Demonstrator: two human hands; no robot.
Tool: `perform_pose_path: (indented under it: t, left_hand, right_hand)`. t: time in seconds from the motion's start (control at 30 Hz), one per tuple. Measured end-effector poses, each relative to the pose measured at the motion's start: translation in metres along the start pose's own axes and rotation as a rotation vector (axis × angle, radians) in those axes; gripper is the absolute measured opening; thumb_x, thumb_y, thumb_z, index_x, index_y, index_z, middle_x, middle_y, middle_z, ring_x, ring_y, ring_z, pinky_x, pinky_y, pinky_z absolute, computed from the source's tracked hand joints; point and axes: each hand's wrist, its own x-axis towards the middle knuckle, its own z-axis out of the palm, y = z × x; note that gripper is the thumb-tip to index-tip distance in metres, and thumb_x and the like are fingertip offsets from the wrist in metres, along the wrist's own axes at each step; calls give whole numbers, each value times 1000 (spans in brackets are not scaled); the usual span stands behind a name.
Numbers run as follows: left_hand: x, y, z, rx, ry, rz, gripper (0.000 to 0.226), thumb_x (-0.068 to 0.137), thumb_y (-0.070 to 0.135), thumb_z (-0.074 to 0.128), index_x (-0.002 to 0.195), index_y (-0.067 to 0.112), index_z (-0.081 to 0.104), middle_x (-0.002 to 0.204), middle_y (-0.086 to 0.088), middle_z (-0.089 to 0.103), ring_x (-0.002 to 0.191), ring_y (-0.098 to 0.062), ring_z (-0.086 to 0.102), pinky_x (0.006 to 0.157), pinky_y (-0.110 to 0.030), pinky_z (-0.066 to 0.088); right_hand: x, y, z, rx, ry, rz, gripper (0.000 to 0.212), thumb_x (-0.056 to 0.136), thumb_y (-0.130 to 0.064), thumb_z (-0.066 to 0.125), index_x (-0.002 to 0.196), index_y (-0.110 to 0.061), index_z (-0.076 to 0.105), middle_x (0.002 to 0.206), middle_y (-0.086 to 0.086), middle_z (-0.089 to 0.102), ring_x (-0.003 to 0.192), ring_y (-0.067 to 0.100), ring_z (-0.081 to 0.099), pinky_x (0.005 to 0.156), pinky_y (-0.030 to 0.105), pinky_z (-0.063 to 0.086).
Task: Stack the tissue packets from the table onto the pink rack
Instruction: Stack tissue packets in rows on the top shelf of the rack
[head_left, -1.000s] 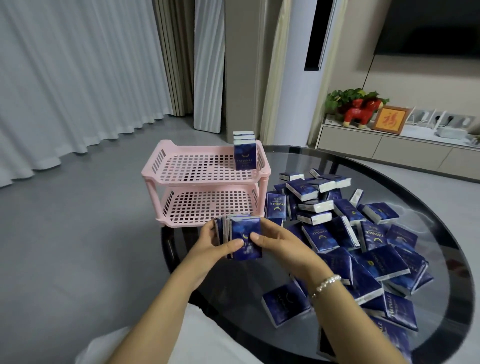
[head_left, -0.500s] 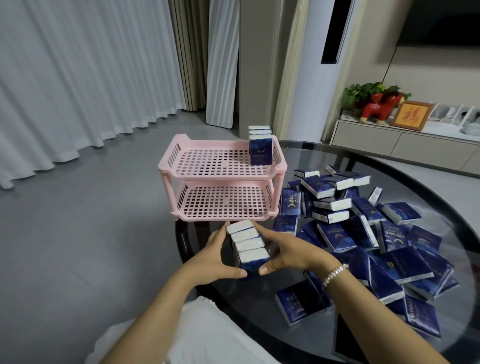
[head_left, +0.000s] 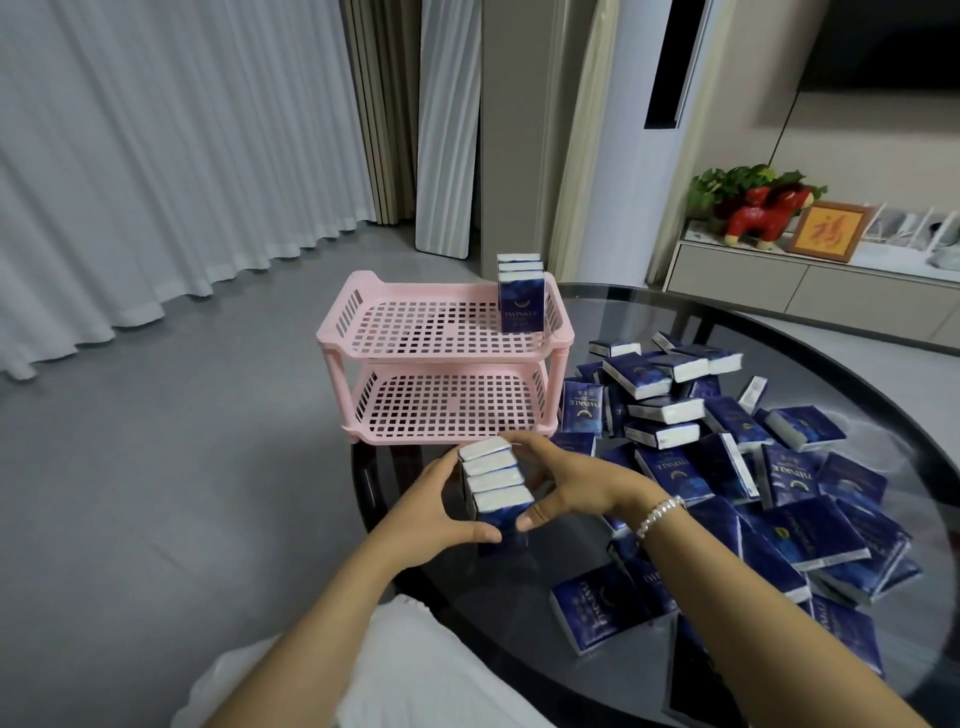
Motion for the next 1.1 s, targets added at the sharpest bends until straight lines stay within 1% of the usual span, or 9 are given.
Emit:
perform_pose_path:
  t: [0.17,0.23,0.3,0.4,0.5,0.67,0.73,0.93,1.1]
  left_hand:
    - [-2,12,-8,-56,21,-3,99,55,35,88,139,43,35,137,17,49,126,-8,45,106,-33,40]
    - [-4,24,-16,-68,35,18,92,59,29,89,135,38,37,134,17,51,123,-4,46,99,-21,39]
    - [-4,41,-26,-75,36,53,86,60,23,89,131,33,41,128,17,55,114,4,50,89,-9,40]
    - [-1,67,-42,-84,34,120,92,46,40,90,127,35,46,125,17,57,115,3,53,101,-24,44]
    - [7,90,-55,-133,43,176,86,39,49,85,116,47,47,125,18,58,117,-2,55,102,-31,44]
    - [32,122,-71,-173,20,234,72,63,28,85,124,42,49,121,21,60,116,-2,57,94,-24,47]
    - [46,128,-77,-224,30,224,68,71,17,79,129,37,48,120,21,60,115,-3,57,91,-21,47]
    - [91,131,-84,-372,22,177,63,77,5,73,132,23,51,123,5,64,115,-13,60,94,-30,50]
    - [120,126,-85,-378,3,134,74,73,9,78,137,25,47,127,3,62,118,-19,58,100,-44,48]
  right_hand:
    - [-4,-4,-4,88,65,-49,82,70,-8,80,136,-28,35,135,-10,51,105,17,59,85,25,49]
    - [-8,-13,-11,106,105,-87,80,70,-10,80,135,-28,37,132,-12,53,100,12,60,82,22,48]
    - [-16,-26,-19,98,144,-130,81,67,-19,83,134,-27,39,132,-14,54,110,14,59,88,26,49]
    - [-27,-46,-36,21,189,-169,86,62,-34,84,135,-28,40,132,-15,55,118,8,54,87,24,46]
    - [-34,-65,-56,0,229,-205,83,66,-30,84,136,-25,40,131,-13,55,117,-2,52,88,18,41]
    - [-25,-84,-86,-8,334,-215,85,62,-42,82,136,-26,42,131,-14,56,118,-4,51,97,24,41]
    - [-17,-88,-95,27,370,-222,72,68,-37,80,131,-28,46,127,-17,56,113,-7,53,99,25,40]
    - [7,-90,-118,33,470,-249,54,79,-26,73,124,-37,46,111,-30,52,92,-28,46,76,-3,37]
    - [19,-84,-127,63,492,-241,70,74,-27,78,135,-30,45,133,-17,52,119,-6,48,103,24,39]
